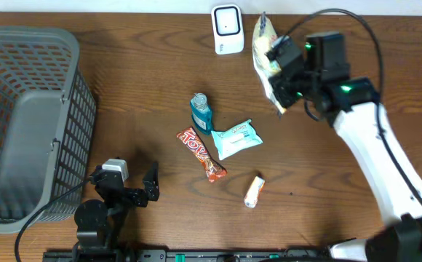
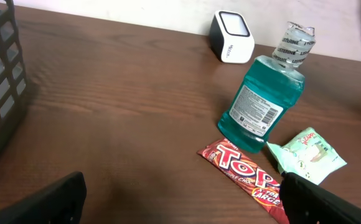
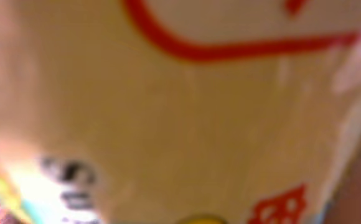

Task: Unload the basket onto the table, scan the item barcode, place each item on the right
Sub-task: 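Carry the yellow snack bag to the scanner with the right gripper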

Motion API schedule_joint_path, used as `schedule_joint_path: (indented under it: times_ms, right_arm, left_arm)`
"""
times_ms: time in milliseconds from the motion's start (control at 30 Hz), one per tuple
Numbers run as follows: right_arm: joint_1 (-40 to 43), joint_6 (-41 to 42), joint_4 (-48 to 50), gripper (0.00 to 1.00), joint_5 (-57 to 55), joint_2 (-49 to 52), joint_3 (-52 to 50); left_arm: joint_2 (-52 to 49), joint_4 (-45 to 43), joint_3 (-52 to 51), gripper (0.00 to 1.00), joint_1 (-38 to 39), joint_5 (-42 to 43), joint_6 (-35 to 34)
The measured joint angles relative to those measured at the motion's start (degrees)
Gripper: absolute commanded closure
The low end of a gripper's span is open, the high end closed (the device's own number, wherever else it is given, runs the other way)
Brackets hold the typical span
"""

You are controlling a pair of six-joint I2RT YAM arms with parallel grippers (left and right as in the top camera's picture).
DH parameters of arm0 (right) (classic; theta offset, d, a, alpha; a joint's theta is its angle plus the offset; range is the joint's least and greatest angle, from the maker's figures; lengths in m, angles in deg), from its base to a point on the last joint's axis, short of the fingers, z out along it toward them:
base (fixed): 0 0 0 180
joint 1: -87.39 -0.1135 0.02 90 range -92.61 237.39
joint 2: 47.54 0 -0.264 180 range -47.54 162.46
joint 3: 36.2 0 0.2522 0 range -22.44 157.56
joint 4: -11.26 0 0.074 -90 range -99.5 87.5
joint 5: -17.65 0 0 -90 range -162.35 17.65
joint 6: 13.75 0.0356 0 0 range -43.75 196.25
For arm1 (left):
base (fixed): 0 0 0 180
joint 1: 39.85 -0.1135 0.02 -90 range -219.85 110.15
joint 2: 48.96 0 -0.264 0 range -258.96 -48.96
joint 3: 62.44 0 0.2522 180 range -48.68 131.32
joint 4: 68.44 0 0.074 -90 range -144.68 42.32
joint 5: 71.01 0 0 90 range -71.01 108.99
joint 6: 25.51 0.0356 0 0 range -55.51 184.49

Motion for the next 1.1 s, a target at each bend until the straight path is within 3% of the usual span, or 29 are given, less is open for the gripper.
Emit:
schedule_joint_path:
  times_ms: [367, 800, 1100]
  right_arm:
    - [-6.16, -4.92, 20.41, 0.99, -26.88, 17.62, 4.42]
    - [-6.4, -15.65, 17.81, 0.99, -37.7, 40.35, 30.84]
    - [-6.4, -18.47, 18.43, 0.99, -38.36, 44.98, 33.31]
  left_arm:
    - [-0.2, 0.13, 0.02, 0.01, 0.0, 0.0, 0.0]
    - [-0.24, 0.17, 0.02, 0.02, 0.0, 0.0, 0.0]
    - [-0.26, 0.17, 0.02, 0.02, 0.0, 0.0, 0.0]
